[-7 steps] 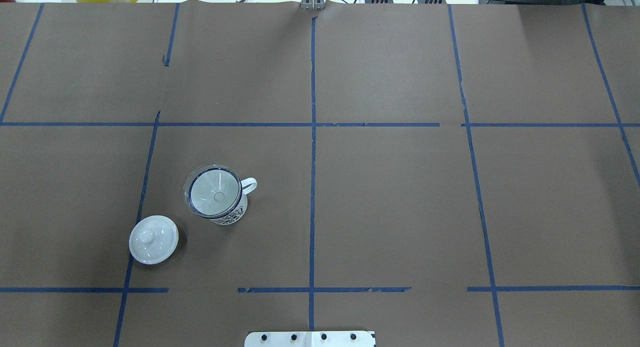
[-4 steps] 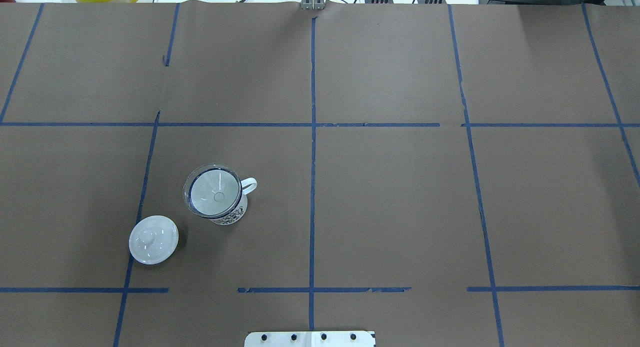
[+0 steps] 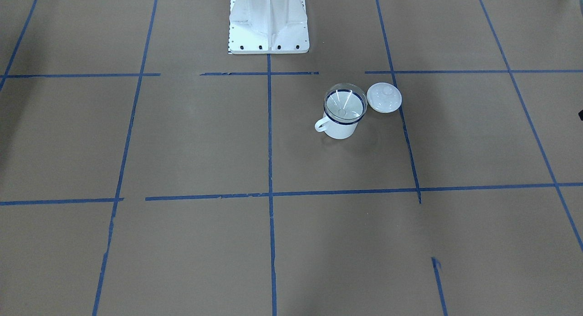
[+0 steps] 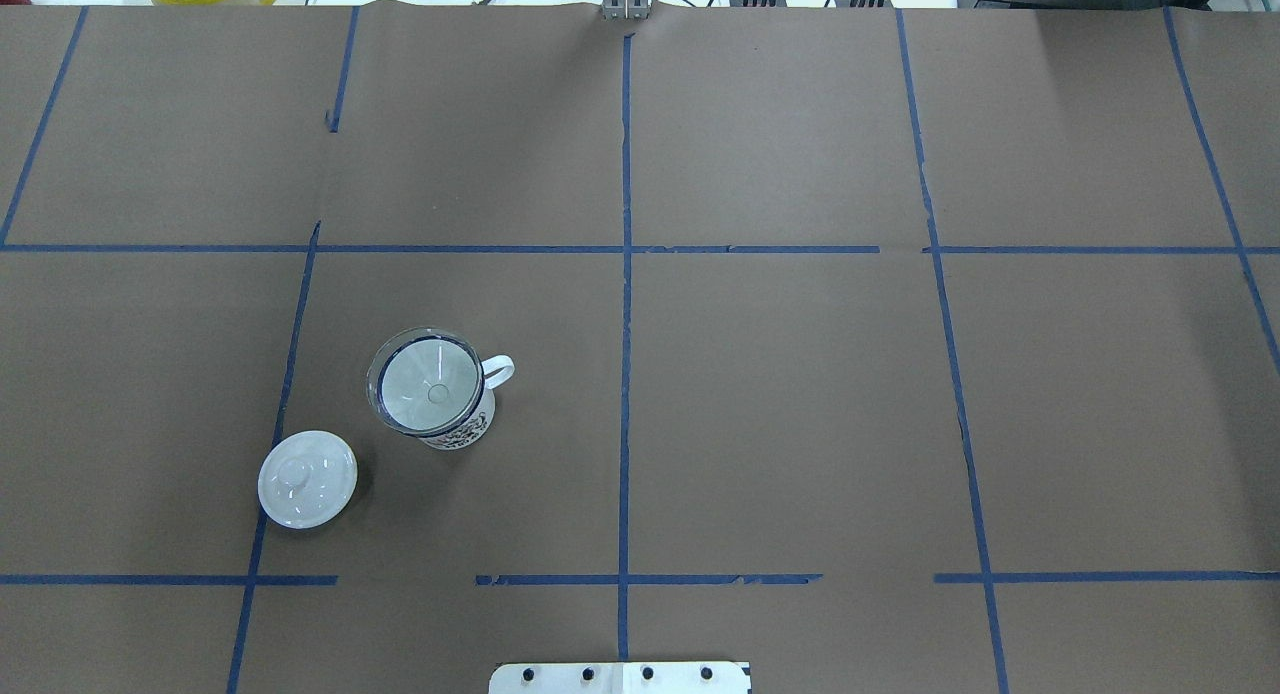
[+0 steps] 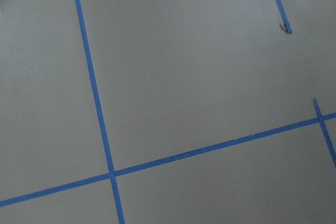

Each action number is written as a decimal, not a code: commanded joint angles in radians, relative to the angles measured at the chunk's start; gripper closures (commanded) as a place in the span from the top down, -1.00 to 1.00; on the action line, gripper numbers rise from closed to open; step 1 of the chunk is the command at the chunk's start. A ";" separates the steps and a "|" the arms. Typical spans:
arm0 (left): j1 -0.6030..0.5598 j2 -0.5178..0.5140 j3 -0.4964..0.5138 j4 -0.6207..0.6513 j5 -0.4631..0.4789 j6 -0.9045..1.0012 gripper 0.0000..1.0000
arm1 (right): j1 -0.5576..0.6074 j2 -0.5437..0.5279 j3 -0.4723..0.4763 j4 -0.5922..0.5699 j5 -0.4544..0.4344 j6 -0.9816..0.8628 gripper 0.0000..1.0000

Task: Remove funnel from cup

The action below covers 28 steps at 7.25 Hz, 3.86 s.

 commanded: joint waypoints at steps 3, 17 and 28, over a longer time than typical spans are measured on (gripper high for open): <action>0.415 -0.161 -0.141 -0.011 0.155 -0.758 1.00 | 0.000 0.000 0.000 0.000 0.000 0.000 1.00; 0.886 -0.434 -0.039 0.220 0.523 -1.091 -0.41 | 0.000 0.000 0.000 0.000 0.000 0.000 1.00; 0.732 -0.447 -0.105 -0.005 0.843 -1.673 -1.00 | 0.000 0.000 0.000 0.000 0.000 0.000 1.00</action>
